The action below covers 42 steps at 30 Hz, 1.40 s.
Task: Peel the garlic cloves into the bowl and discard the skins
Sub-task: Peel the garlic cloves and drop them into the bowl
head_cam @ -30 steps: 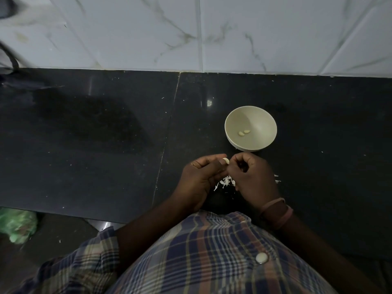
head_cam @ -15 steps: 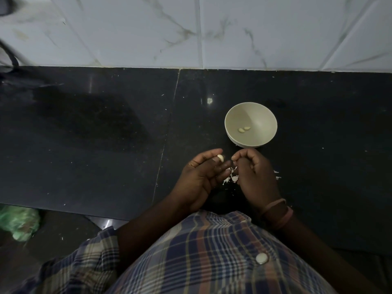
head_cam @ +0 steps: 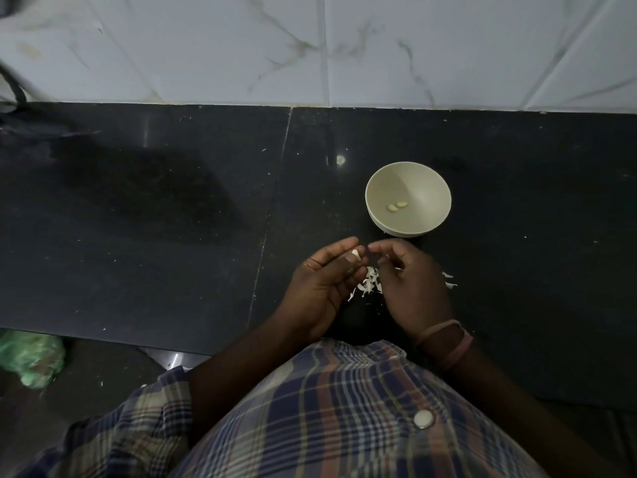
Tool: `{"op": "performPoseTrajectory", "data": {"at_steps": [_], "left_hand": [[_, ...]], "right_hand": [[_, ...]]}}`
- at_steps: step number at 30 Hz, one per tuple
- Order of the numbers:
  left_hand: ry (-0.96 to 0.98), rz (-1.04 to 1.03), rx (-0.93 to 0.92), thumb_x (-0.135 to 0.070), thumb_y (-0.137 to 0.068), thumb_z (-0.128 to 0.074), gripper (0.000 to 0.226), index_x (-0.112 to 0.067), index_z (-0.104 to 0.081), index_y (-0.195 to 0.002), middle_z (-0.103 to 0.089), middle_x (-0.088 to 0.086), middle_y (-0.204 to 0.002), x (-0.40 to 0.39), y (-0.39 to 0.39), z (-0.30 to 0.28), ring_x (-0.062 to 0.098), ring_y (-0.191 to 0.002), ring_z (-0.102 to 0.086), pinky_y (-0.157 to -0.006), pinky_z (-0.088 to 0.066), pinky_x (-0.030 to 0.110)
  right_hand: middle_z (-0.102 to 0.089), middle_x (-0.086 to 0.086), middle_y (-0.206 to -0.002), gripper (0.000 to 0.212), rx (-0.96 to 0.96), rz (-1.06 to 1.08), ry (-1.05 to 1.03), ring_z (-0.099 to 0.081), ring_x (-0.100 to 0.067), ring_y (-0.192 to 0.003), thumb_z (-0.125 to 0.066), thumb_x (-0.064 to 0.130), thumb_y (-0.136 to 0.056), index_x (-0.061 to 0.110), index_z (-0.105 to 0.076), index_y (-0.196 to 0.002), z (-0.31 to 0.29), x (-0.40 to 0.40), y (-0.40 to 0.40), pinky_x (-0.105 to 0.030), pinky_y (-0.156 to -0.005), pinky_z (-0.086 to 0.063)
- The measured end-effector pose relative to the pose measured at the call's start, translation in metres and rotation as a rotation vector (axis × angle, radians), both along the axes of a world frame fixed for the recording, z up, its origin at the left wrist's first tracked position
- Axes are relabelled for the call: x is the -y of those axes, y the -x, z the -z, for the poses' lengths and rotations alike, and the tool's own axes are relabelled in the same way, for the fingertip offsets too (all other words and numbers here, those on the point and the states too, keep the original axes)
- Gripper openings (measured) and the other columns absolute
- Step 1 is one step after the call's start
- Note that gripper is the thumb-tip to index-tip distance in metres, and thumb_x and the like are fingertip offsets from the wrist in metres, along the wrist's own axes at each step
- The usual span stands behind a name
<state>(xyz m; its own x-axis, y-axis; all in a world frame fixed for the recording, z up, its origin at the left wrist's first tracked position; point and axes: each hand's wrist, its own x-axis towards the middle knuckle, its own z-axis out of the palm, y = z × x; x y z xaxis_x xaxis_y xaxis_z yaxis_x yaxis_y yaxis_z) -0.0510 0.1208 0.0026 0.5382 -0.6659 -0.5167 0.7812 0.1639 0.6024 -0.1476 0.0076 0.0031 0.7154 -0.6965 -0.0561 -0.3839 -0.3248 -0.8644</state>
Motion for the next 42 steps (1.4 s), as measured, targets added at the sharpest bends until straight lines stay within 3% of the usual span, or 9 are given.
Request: {"op": "performPoseTrajectory", "data": {"at_steps": [3, 8, 15, 19, 24, 29, 32, 37, 42], "left_hand": [[-0.003, -0.014, 0.017, 0.0, -0.088, -0.062, 0.026, -0.003, -0.067, -0.114, -0.075, 0.015, -0.109, -0.001, 0.001, 0.0, 0.021, -0.097, -0.074, -0.082, -0.059, 0.026], [-0.021, -0.035, 0.042, -0.004, -0.082, -0.067, 0.028, -0.005, -0.069, -0.11, -0.075, 0.013, -0.109, -0.003, 0.001, -0.003, 0.02, -0.095, -0.073, -0.079, -0.06, 0.026], [-0.014, -0.058, 0.074, 0.006, -0.09, -0.061, 0.021, -0.004, -0.068, -0.108, -0.076, 0.011, -0.1, -0.006, 0.002, -0.002, 0.015, -0.089, -0.073, -0.074, -0.058, 0.022], [-0.006, -0.064, 0.07, 0.003, -0.087, -0.065, 0.021, -0.006, -0.069, -0.104, -0.075, 0.01, -0.099, -0.007, 0.004, -0.002, 0.015, -0.088, -0.073, -0.074, -0.058, 0.023], [0.011, -0.077, 0.047, 0.0, -0.078, -0.069, 0.026, -0.006, -0.068, -0.103, -0.075, 0.01, -0.097, -0.008, 0.005, -0.004, 0.019, -0.09, -0.073, -0.075, -0.06, 0.027], [0.012, -0.078, 0.048, 0.003, -0.082, -0.066, 0.025, -0.004, -0.067, -0.106, -0.075, 0.012, -0.098, -0.009, 0.005, -0.005, 0.019, -0.092, -0.074, -0.076, -0.06, 0.026], [0.003, -0.104, 0.06, 0.004, -0.082, -0.066, 0.023, -0.003, -0.067, -0.104, -0.074, 0.013, -0.098, -0.009, 0.006, -0.005, 0.019, -0.09, -0.075, -0.074, -0.059, 0.025], [-0.009, -0.12, 0.113, 0.007, -0.084, -0.067, 0.022, -0.002, -0.067, -0.104, -0.073, 0.015, -0.097, -0.007, 0.006, -0.005, 0.021, -0.091, -0.074, -0.078, -0.06, 0.028], [-0.098, -0.089, 0.262, 0.009, -0.085, -0.068, 0.021, -0.007, -0.07, -0.097, -0.075, 0.012, -0.094, -0.006, 0.008, -0.004, 0.022, -0.092, -0.072, -0.088, -0.058, 0.037]], "right_hand": [[-0.074, 0.011, -0.097, 0.017, 0.019, 0.035, -0.004, -0.068, 0.0, -0.091, -0.065, 0.012, -0.093, 0.021, -0.074, -0.105, -0.002, -0.001, -0.001, -0.026, -0.084, -0.055], [-0.075, 0.004, -0.11, 0.031, -0.024, 0.027, 0.005, -0.068, -0.007, -0.101, -0.054, 0.005, -0.094, 0.018, -0.071, -0.116, -0.007, -0.003, 0.0, -0.027, -0.092, -0.053], [-0.07, 0.006, -0.082, 0.021, 0.002, 0.026, 0.142, -0.065, -0.012, -0.08, -0.059, -0.001, -0.084, 0.016, -0.07, -0.077, -0.002, -0.002, 0.0, -0.039, -0.078, -0.054], [-0.068, 0.002, -0.087, 0.01, -0.117, 0.002, 0.121, -0.063, -0.017, -0.084, -0.061, 0.015, -0.088, 0.017, -0.07, -0.085, 0.006, 0.001, 0.0, -0.039, -0.08, -0.052], [-0.074, -0.002, -0.105, 0.025, -0.096, -0.069, 0.155, -0.067, -0.016, -0.099, -0.056, 0.004, -0.091, 0.012, -0.074, -0.106, -0.001, -0.003, 0.002, -0.03, -0.091, -0.052], [-0.076, 0.0, -0.111, 0.028, -0.021, -0.012, 0.129, -0.072, -0.013, -0.099, -0.067, 0.012, -0.093, 0.016, -0.073, -0.12, 0.0, -0.002, 0.004, -0.04, -0.089, -0.059], [-0.077, 0.002, -0.1, 0.019, -0.019, -0.007, 0.142, -0.072, -0.011, -0.091, -0.073, 0.018, -0.089, 0.018, -0.077, -0.108, -0.001, -0.002, 0.006, -0.041, -0.085, -0.058], [-0.073, 0.009, -0.088, 0.006, 0.094, 0.017, 0.05, -0.068, -0.004, -0.084, -0.073, 0.015, -0.089, 0.017, -0.077, -0.093, -0.012, -0.013, 0.002, -0.025, -0.078, -0.056], [-0.073, 0.011, -0.078, 0.001, 0.095, 0.075, -0.053, -0.069, -0.005, -0.075, -0.075, 0.021, -0.087, 0.021, -0.075, -0.086, -0.011, -0.017, -0.003, -0.032, -0.072, -0.058]]}}
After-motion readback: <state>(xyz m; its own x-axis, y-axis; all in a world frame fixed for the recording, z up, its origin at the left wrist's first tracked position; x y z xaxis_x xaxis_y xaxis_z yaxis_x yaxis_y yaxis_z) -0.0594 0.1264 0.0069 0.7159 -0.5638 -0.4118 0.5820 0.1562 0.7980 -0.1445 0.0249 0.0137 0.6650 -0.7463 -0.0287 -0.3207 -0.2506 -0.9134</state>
